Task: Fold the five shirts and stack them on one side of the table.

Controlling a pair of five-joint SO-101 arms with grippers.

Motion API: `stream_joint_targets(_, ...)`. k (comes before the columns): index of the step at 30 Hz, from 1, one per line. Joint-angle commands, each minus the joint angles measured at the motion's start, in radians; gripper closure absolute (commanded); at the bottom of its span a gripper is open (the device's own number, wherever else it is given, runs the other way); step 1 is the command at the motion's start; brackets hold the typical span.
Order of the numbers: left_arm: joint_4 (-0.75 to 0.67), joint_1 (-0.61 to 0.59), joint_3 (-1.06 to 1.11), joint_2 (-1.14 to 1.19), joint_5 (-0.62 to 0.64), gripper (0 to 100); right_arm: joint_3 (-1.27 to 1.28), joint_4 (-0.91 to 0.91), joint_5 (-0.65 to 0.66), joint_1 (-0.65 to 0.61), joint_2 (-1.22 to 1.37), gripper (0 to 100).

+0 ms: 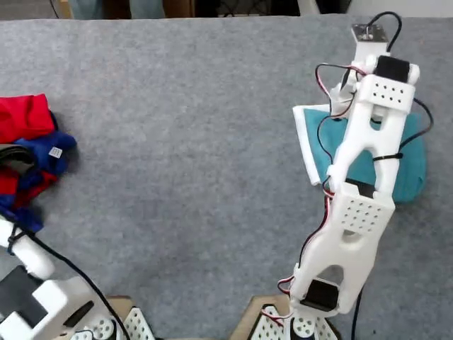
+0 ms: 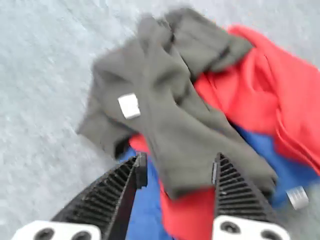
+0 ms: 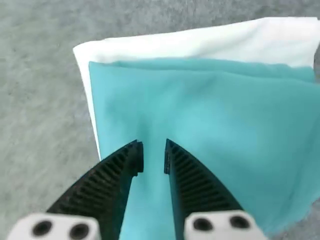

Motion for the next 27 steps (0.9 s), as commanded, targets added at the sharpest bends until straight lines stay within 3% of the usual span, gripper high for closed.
stream_joint_targets(1, -0.216, -0.007, 0.027, 0.097, 0.003, 77, -0.059, 0.04, -0.009, -0.023, -0.018, 91.3)
stream_joint_targets(4, -0.377, 0.024, 0.039, 0.239, 0.06, 80, -0.059, 0.051, -0.009, -0.026, -0.018, 91.3)
stream_joint_targets(7, -0.39, 0.048, -0.012, 0.318, 0.069, 89, -0.062, 0.052, -0.009, -0.026, -0.024, 91.3)
stream_joint_targets(9, -0.315, 0.048, -0.068, 0.313, 0.078, 97, -0.067, 0.069, -0.009, -0.026, -0.025, 91.3)
stream_joint_targets(18, 0.195, 0.163, -0.357, 0.114, 0.077, 97, -0.082, 0.089, -0.015, -0.026, -0.025, 91.3)
stream_joint_targets(22, 0.387, 0.32, -0.381, -0.026, 0.077, 97, -0.074, 0.091, -0.017, -0.026, -0.051, 91.3)
stream_joint_targets(27, 0.496, 0.616, -0.306, -0.203, 0.077, 97, -0.073, 0.092, -0.017, -0.026, -0.105, 91.3)
